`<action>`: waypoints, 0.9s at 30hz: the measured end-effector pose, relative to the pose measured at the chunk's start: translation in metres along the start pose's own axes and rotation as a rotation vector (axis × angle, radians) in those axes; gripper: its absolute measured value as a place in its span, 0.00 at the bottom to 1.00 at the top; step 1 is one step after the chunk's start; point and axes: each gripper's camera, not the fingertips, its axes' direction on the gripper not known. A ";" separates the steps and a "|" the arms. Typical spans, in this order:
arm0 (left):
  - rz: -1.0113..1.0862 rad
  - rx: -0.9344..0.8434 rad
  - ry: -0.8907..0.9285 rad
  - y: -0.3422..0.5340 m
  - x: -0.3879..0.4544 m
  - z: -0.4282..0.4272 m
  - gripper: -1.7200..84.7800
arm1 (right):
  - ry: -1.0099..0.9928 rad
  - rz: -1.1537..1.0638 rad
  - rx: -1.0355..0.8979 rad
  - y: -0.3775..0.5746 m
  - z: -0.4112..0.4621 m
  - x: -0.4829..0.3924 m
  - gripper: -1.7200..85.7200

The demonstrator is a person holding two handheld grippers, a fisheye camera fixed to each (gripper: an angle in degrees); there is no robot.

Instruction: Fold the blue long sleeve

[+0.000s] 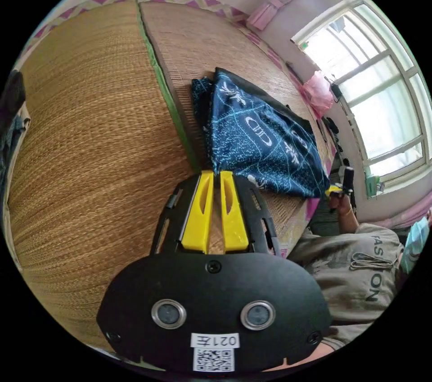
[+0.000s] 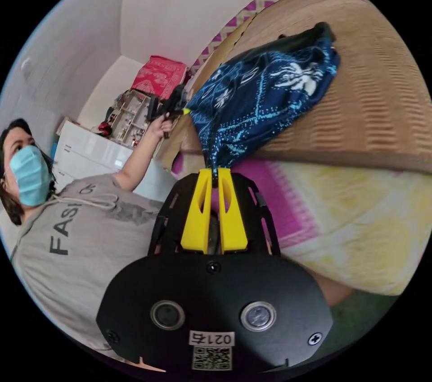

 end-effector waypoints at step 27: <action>-0.105 -0.024 0.749 0.225 0.252 0.184 0.20 | 0.039 0.247 0.005 -0.122 -0.093 0.169 0.17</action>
